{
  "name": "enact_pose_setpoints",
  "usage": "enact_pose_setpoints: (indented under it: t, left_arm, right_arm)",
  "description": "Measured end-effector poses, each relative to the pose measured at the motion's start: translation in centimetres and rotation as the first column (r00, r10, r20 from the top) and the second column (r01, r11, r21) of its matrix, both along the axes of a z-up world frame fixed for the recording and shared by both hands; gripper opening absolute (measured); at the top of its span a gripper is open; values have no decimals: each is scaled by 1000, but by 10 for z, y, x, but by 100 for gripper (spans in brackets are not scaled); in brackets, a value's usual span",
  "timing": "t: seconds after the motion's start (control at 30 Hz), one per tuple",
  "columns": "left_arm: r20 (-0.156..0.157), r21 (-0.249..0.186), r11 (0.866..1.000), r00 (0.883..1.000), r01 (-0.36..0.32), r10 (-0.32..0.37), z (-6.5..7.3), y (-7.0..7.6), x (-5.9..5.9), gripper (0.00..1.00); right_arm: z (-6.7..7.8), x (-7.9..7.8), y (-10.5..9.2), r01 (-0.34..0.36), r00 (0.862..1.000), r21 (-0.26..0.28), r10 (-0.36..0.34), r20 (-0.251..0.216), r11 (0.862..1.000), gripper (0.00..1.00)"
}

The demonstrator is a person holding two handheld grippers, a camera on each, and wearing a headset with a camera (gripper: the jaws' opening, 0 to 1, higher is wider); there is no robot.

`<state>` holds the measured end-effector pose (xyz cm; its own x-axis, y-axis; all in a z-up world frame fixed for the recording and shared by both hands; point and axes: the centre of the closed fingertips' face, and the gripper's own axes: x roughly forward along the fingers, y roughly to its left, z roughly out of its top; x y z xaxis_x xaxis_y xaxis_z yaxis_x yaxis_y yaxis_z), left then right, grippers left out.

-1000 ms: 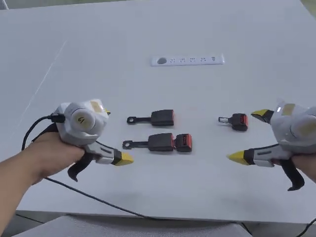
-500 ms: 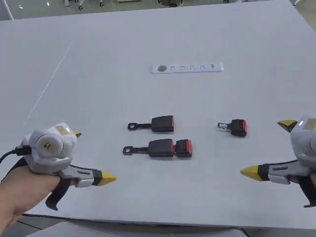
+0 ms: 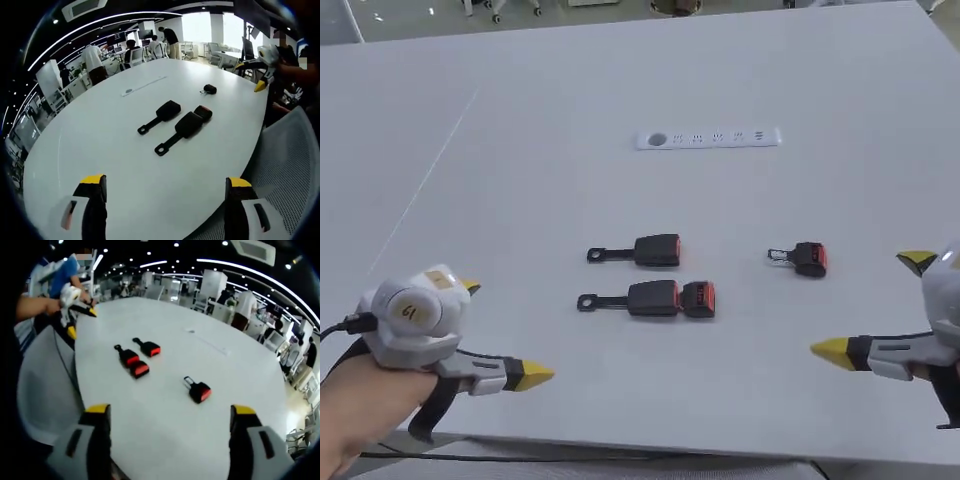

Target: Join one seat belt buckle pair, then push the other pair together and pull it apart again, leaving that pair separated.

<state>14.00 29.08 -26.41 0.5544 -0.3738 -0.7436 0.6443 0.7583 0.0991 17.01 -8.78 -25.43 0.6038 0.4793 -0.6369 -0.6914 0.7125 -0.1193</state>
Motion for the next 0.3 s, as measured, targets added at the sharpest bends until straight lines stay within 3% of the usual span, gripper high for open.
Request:
enact_pose_setpoints:
  t: [0.3]
  left_arm:
    - [2,-4,1000,1000,10,-10,1,-1,-8,100]
  right_arm:
    - [0,-8,3,-20,1000,-16,20,-8,1000,100]
